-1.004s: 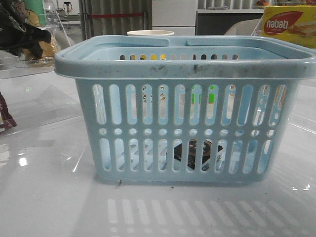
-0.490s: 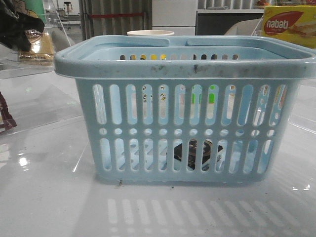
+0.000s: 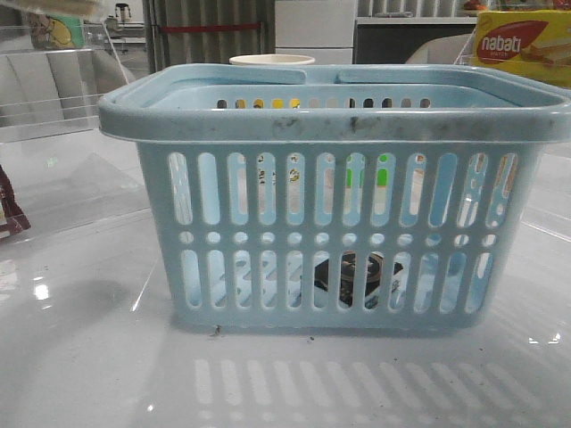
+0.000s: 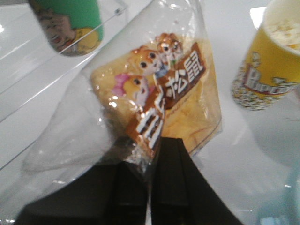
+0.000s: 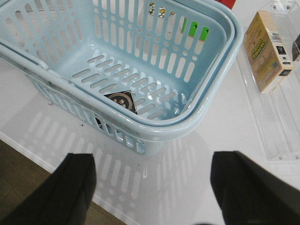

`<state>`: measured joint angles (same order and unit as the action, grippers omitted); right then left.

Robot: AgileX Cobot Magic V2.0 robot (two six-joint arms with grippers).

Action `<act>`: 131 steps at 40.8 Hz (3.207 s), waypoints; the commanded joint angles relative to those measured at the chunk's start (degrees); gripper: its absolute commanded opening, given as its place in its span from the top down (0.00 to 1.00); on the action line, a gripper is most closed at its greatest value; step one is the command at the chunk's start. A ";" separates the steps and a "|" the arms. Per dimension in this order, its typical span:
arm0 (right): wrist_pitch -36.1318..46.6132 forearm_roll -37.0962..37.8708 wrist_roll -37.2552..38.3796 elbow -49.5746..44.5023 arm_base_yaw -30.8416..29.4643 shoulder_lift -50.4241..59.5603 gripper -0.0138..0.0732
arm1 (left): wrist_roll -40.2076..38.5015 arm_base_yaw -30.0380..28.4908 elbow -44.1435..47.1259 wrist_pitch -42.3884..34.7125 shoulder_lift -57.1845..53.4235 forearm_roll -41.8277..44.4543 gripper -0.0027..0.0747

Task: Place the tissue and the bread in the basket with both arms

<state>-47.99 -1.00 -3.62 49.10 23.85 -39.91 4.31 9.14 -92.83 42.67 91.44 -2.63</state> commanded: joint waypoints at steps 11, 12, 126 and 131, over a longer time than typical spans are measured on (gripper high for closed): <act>3.89 0.45 -0.45 1.54 -0.08 0.13 0.14 | 5.48 17.44 -2.15 6.26 -8.90 -0.48 0.85; 3.89 0.45 -0.45 1.54 -0.08 0.13 0.14 | 5.98 18.60 -1.99 6.38 -8.79 -0.48 0.85; 0.11 1.97 -0.45 1.54 -0.08 -0.15 0.23 | 0.47 31.97 43.12 4.09 -46.26 2.63 0.36; -0.50 1.97 -0.45 1.54 -0.08 -0.15 0.40 | 0.47 31.97 43.12 4.09 -46.26 2.63 0.44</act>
<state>-51.31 0.00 -3.71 49.10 23.85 -39.91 5.23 40.65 -48.06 50.91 45.37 0.00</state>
